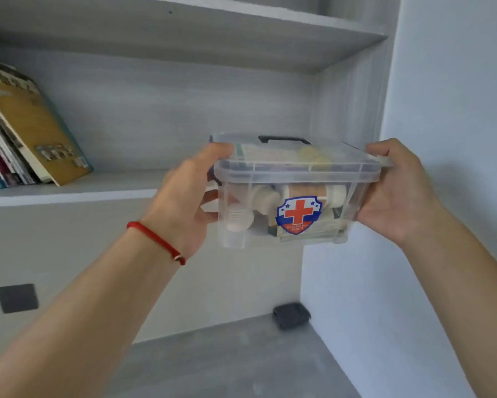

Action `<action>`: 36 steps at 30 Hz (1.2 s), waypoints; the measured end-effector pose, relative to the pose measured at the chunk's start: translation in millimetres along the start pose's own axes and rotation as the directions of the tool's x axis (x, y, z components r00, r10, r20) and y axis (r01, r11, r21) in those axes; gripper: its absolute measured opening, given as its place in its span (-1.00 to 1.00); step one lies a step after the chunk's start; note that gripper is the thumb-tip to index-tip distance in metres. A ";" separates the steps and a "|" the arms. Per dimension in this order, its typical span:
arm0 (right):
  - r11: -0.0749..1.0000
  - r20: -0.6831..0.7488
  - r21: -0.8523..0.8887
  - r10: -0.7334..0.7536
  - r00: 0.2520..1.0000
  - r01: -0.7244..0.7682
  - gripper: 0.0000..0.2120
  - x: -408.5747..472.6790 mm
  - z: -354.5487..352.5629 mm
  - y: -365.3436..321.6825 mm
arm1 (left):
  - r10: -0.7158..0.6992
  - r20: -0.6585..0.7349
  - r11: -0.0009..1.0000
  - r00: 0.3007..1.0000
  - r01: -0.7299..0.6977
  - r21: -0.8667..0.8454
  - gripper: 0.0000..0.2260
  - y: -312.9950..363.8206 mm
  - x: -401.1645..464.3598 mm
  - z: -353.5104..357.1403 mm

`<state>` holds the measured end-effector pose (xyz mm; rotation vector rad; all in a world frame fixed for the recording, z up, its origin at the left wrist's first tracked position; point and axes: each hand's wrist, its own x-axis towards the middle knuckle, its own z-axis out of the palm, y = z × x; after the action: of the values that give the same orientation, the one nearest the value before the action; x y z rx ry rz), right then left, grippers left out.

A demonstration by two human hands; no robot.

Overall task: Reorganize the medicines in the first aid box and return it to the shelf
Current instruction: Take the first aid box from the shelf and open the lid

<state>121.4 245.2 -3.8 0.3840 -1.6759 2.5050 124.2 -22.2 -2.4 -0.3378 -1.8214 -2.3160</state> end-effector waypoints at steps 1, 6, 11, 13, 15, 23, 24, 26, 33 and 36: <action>1.000 -0.024 -0.013 0.008 1.000 -0.009 -0.58 -13.6 -0.8 9.2 | -0.007 0.026 1.000 1.000 0.007 -0.006 -0.86 -7.1 -13.8 -7.0; 0.989 -0.145 -0.087 0.105 0.984 -0.118 -0.70 -63.7 -11.8 70.0 | -0.093 0.088 0.996 0.992 0.094 -0.012 -0.56 -64.1 -63.5 -41.2; 0.965 -0.251 -0.072 0.229 0.941 -0.254 -0.72 -80.1 -34.7 152.5 | -0.285 0.028 0.958 0.958 0.286 -0.032 -0.95 -141.4 -81.2 -74.7; 0.945 -0.285 -0.034 0.303 0.910 -0.325 -0.81 -83.5 -43.6 184.0 | -0.371 -0.026 0.928 0.928 0.371 -0.019 -0.82 -176.6 -85.6 -89.8; 0.913 -0.321 -0.014 0.381 0.867 -0.407 -0.84 -84.3 -53.8 215.9 | -0.453 -0.115 0.891 0.884 0.455 -0.011 -0.74 -211.0 -87.7 -104.3; 0.717 -0.318 0.035 0.668 0.673 -0.696 -0.85 -70.6 -97.5 343.0 | -0.628 -0.393 0.734 0.672 0.679 -0.011 -0.83 -345.2 -94.3 -137.6; 0.697 -0.314 0.039 0.689 0.654 -0.716 -0.88 -67.8 -103.8 358.4 | -0.650 -0.416 0.706 0.636 0.708 -0.019 -0.83 -358.7 -96.2 -139.8; 0.664 -0.299 0.048 0.723 0.623 -0.747 -0.88 -63.3 -117.4 386.8 | -0.683 -0.457 0.651 0.570 0.758 -0.027 -0.80 -383.2 -101.1 -143.2; 0.552 -0.279 0.114 0.816 0.507 -0.826 -0.82 -58.2 -154.3 447.1 | -0.751 -0.511 0.520 0.419 0.851 -0.067 -0.76 -435.5 -110.7 -140.8; 0.524 -0.263 0.103 0.834 0.485 -0.846 -0.82 -57.2 -161.3 456.7 | -0.748 -0.520 0.514 0.413 0.855 -0.061 -0.76 -445.6 -113.6 -142.5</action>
<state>49.8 219.6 -485.5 -1.0673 -2.1013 2.8551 100.6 -55.8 -482.1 1.3902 -2.1585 -2.2503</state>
